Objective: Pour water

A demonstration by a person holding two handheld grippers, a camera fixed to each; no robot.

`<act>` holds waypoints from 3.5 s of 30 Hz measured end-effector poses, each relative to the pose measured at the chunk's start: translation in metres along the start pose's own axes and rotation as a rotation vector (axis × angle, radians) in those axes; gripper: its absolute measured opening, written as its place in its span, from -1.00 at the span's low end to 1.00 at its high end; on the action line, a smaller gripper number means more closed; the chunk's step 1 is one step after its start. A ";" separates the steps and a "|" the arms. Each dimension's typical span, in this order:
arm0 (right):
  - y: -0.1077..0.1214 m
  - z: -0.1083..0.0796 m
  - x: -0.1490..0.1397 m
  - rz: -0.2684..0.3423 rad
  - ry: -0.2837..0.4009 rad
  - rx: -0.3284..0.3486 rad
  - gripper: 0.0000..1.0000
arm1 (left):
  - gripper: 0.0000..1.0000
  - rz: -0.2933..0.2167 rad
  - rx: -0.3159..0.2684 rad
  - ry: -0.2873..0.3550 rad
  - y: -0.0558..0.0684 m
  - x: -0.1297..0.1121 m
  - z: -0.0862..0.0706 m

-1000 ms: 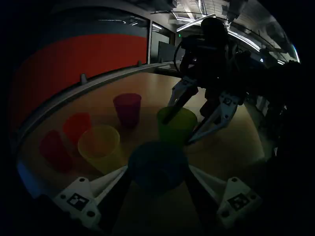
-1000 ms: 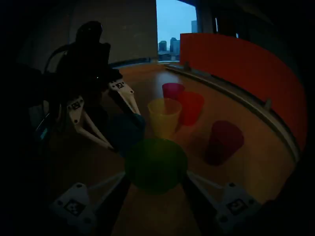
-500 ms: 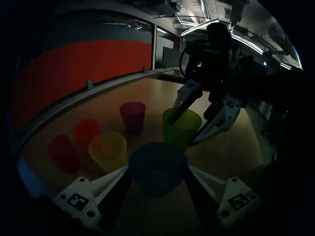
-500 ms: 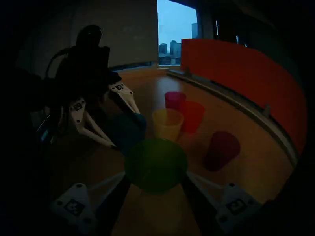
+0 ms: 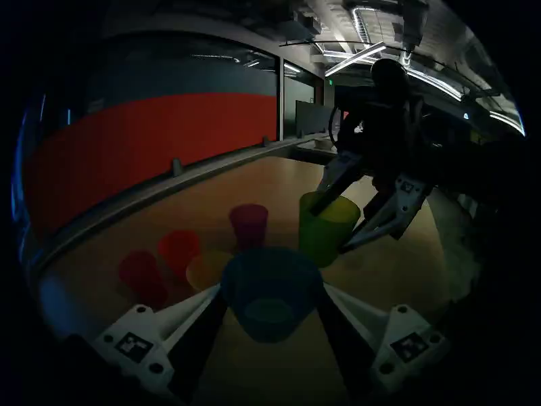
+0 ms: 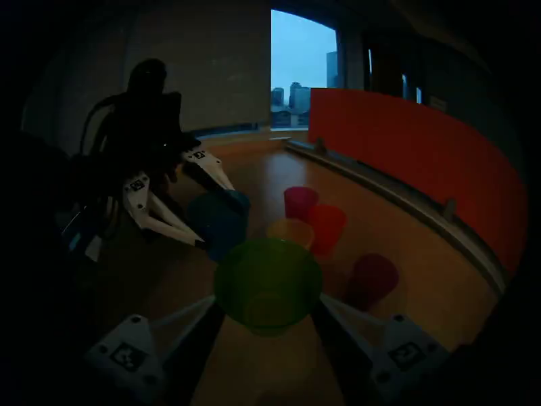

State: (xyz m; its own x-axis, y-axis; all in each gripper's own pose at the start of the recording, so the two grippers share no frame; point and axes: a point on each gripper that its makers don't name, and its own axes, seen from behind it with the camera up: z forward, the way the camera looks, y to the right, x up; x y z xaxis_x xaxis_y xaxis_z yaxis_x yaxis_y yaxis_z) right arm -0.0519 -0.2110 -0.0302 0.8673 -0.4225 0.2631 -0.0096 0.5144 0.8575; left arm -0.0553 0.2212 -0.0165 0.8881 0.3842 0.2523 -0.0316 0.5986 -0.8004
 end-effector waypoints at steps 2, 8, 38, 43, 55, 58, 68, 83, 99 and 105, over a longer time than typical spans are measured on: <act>-0.001 -0.005 0.008 0.000 0.013 -0.006 0.99 | 0.70 0.003 0.017 0.011 -0.003 0.007 -0.006; -0.004 -0.020 0.033 -0.006 0.055 -0.018 0.99 | 0.71 0.002 0.059 0.049 -0.011 0.030 -0.025; -0.019 -0.060 0.121 -0.030 0.260 -0.063 0.99 | 0.71 -0.008 0.159 0.222 -0.023 0.106 -0.087; -0.020 -0.061 0.131 -0.028 0.300 -0.064 0.99 | 0.71 -0.013 0.157 0.236 -0.023 0.109 -0.089; -0.021 -0.060 0.148 -0.024 0.387 -0.064 0.99 | 0.71 -0.003 0.164 0.256 -0.026 0.114 -0.093; -0.021 -0.060 0.151 -0.021 0.407 -0.061 0.99 | 0.71 -0.001 0.165 0.260 -0.027 0.115 -0.095; -0.021 -0.064 0.159 -0.008 0.451 -0.049 0.99 | 0.71 -0.001 0.174 0.282 -0.030 0.120 -0.097; -0.020 -0.064 0.160 -0.006 0.457 -0.045 0.99 | 0.71 -0.013 0.177 0.351 -0.032 0.135 -0.103; -0.022 -0.061 0.160 -0.013 0.450 -0.034 0.99 | 0.71 -0.040 0.188 0.394 -0.039 0.147 -0.106; -0.024 -0.059 0.156 -0.006 0.440 -0.021 0.99 | 0.71 -0.026 0.195 0.397 -0.040 0.151 -0.110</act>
State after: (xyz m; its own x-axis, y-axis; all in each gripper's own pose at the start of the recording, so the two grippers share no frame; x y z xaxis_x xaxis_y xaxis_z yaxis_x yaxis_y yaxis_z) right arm 0.1128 -0.2451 -0.0354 0.9967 -0.0700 0.0413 0.0021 0.5302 0.8479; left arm 0.1304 0.1778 -0.0063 0.9958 0.0905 0.0117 -0.0594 0.7407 -0.6692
